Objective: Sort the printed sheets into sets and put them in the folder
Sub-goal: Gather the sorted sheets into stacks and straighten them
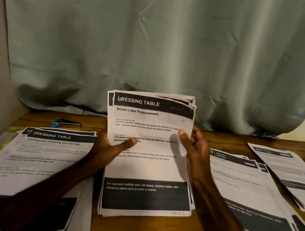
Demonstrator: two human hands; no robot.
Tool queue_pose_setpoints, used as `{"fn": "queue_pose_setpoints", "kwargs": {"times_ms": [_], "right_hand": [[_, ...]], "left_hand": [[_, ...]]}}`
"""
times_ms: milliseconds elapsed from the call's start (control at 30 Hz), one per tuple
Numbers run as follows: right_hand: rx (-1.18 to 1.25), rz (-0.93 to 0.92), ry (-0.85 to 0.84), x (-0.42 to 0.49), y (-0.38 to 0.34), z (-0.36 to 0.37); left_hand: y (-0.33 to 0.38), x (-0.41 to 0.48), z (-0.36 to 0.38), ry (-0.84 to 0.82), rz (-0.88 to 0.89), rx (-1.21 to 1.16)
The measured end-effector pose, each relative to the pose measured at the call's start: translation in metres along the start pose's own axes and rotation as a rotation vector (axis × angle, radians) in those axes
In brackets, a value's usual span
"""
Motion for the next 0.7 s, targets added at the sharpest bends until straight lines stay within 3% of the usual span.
{"fn": "queue_pose_setpoints", "kwargs": {"times_ms": [300,533,700], "right_hand": [[0.065,0.271,-0.197,-0.007,0.029,0.016],[0.125,0.193,-0.121,-0.002,-0.018,0.005],[0.050,0.015,-0.026,0.004,-0.068,-0.020]], "left_hand": [[0.027,-0.001,0.003,-0.002,0.048,-0.005],[0.081,-0.014,0.023,0.025,0.160,-0.031],[0.123,-0.026,0.049,0.041,0.271,-0.054]]}}
Point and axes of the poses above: each hand's wrist, its own x-axis towards the middle knuckle, its own z-axis out of the palm, y = z × x, the point moved 8 cm from there along x, towards the middle knuckle, and after that the axes turned 11 degrees about -x, right-handed, at the moved point
